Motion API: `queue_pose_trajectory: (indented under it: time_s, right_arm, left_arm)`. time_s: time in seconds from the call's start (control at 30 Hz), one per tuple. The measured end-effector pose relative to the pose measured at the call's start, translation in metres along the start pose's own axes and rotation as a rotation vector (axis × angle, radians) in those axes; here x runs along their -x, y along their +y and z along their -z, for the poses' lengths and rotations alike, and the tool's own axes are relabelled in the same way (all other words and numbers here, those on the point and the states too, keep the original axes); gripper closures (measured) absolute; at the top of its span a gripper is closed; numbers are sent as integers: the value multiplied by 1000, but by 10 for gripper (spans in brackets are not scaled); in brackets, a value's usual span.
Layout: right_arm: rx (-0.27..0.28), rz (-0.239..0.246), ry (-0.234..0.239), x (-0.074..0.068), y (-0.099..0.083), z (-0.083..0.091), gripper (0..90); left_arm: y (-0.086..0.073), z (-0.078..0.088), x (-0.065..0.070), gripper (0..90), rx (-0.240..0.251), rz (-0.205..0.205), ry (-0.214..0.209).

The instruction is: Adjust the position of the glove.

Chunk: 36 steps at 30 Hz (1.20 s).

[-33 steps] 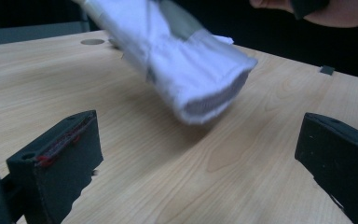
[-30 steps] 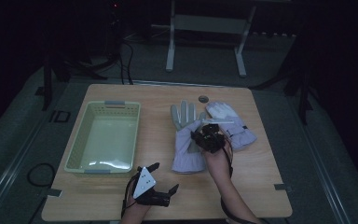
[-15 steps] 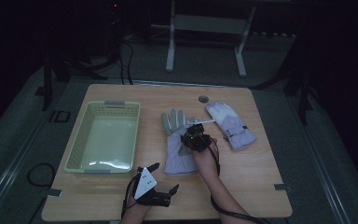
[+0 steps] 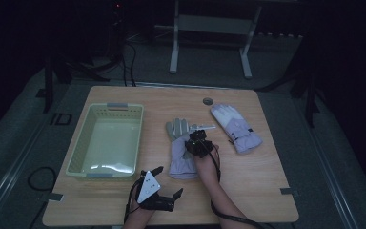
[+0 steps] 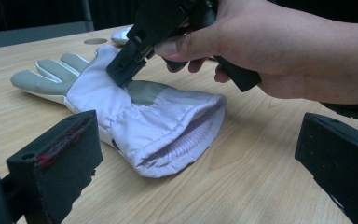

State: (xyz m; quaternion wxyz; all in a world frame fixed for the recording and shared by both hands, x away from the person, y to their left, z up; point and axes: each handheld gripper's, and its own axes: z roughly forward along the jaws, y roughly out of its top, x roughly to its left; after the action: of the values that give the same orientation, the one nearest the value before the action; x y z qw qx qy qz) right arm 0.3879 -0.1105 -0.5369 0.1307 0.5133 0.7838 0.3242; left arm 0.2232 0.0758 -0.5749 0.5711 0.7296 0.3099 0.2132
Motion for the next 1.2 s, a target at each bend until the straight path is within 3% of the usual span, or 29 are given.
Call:
queue_pose_trajectory:
  time_s: [0.1,0.37,0.47,0.57,0.6,0.63,0.67,0.93,1.07,1.1,1.13,1.2]
  right_arm:
    - [15,2,-38,1,0,2,860]
    - [6,16,-13,6,0,-1,841]
    - [14,15,17,10,1,8,699]
    - [23,28,19,12,1,11,651]
    - [18,51,38,17,2,20,558]
    - [18,51,38,17,2,20,558]
    - [30,80,26,22,3,29,522]
    - [60,163,39,43,3,56,502]
    - [82,184,45,60,4,68,483]
    - [94,191,43,69,4,74,474]
    - [94,191,43,69,4,74,474]
    - [85,197,16,85,5,81,453]
  left_arm:
    - [0,0,0,6,0,2,-2]
    - [0,0,0,6,-4,3,-4]
    - [0,-1,0,6,-5,5,-6]
    - [0,-1,-1,6,-3,7,-7]
    - [0,-1,-1,6,-4,10,-9]
    - [0,-1,-1,6,-4,11,-9]
    - [0,-1,-1,6,-5,11,-9]
    - [0,-1,-1,6,-5,17,-8]
    - [0,-1,-2,6,-6,17,-10]
    - [0,-1,-2,6,-6,18,-9]
    - [0,-1,-2,6,-6,18,-9]
    - [0,-1,-2,6,-7,18,-7]
